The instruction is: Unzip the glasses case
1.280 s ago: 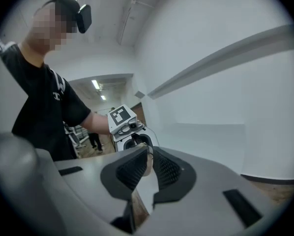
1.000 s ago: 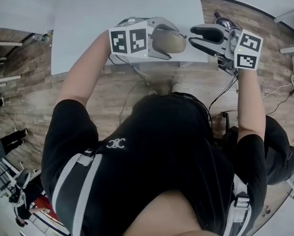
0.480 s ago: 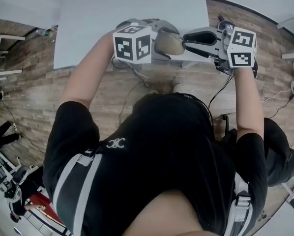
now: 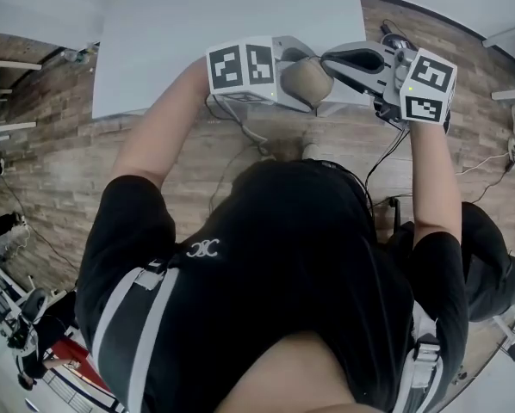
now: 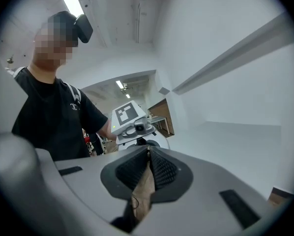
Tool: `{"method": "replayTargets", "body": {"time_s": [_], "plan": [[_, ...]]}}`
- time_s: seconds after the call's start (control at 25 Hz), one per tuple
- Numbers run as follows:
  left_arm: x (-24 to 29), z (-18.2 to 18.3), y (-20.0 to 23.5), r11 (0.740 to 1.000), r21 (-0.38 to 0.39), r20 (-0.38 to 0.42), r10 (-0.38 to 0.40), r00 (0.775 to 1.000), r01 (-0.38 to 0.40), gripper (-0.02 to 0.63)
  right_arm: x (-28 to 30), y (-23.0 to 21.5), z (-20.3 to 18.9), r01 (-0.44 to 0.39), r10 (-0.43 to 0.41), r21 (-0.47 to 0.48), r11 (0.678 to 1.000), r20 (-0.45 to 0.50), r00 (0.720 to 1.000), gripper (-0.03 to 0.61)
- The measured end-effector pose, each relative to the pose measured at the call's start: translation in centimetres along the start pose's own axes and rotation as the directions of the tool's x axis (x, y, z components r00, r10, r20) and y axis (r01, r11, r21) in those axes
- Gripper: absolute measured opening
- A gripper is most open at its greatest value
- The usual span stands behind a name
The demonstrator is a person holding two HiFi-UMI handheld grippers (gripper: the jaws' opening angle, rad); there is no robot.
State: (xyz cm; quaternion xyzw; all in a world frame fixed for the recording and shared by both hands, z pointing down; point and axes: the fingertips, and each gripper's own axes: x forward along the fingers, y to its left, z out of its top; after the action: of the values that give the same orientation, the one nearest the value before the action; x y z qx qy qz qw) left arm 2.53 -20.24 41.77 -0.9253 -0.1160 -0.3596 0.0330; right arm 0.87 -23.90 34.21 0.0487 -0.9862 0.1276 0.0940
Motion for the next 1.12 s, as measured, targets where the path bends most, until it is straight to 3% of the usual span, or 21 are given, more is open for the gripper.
{"method": "replayTargets", "body": {"time_s": [0.08,0.16,0.28,0.72,1.12], "plan": [[0.5,0.6,-1.1,0.993,-0.074,0.046,-0.094,0.995,0.097,0.354,0.3,0.5,0.0,-0.008,0.008,-0.003,1.0,-0.01,1.0,0.029],[1.0,0.4,-1.8,0.991,-0.066,0.033,-0.113,0.993,0.115,0.353,0.5,0.9,-0.2,-0.002,0.001,-0.021,1.0,-0.049,0.999,0.029],[1.2,-0.4,-1.9,0.996,-0.023,-0.022,-0.091,0.996,0.091,0.35,-0.2,1.1,-0.5,0.02,-0.028,-0.067,0.998,-0.116,0.993,0.029],[-0.5,-0.3,0.1,1.0,-0.024,0.036,0.005,0.999,-0.004,0.34,-2.6,1.0,-0.9,0.097,-0.119,-0.131,0.987,-0.174,0.977,0.029],[-2.9,0.3,0.8,0.993,-0.118,0.199,0.034,0.979,-0.011,0.329,-2.6,1.0,-1.9,0.111,-0.126,-0.094,0.989,-0.174,0.977,0.029]]}}
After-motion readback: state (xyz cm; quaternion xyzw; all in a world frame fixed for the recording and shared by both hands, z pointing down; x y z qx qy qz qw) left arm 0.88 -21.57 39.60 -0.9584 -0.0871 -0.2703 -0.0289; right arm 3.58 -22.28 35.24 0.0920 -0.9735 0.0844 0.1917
